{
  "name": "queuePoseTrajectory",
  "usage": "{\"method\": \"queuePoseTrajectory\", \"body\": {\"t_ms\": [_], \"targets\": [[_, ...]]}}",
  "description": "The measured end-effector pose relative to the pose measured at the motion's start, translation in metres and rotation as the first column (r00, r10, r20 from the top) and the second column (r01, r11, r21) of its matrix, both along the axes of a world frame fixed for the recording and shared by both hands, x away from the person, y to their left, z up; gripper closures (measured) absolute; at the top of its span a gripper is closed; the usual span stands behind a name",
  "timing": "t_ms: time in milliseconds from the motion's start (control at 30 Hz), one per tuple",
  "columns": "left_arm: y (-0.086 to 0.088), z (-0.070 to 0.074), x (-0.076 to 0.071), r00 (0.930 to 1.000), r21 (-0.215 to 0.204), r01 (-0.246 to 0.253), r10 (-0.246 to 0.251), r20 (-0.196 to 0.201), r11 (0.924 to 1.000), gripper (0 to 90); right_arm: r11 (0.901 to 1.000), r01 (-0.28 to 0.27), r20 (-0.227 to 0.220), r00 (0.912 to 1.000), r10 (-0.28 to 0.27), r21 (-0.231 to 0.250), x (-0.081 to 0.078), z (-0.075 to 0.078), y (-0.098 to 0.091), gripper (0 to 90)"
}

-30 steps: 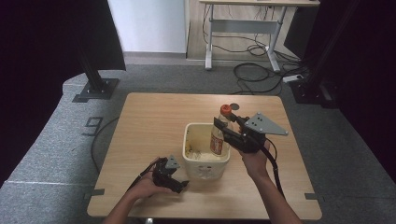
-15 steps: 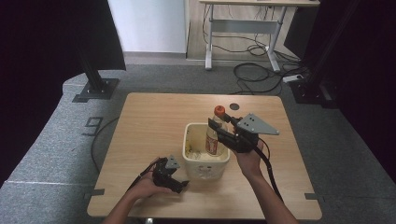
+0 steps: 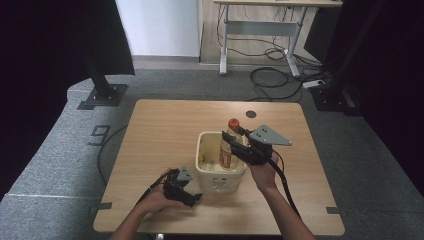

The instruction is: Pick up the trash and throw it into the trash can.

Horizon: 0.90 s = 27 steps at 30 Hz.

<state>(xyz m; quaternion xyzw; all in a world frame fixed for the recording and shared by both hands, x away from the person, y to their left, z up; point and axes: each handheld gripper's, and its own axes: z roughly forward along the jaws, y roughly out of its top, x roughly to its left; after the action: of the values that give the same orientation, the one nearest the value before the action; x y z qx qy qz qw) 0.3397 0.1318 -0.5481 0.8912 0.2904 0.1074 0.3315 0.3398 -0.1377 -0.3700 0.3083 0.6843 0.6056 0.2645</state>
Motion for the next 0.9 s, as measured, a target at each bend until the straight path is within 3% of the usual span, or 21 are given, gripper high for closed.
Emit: {"method": "queuePoseTrajectory", "body": {"t_ms": [900], "targets": [[0.000,0.000,0.000,1.0000,0.002,0.000,0.000,-0.001,1.0000,0.0,0.9989,0.029,-0.102,0.9942,-0.032,-0.038,0.018,-0.044,0.004,54.2]]}}
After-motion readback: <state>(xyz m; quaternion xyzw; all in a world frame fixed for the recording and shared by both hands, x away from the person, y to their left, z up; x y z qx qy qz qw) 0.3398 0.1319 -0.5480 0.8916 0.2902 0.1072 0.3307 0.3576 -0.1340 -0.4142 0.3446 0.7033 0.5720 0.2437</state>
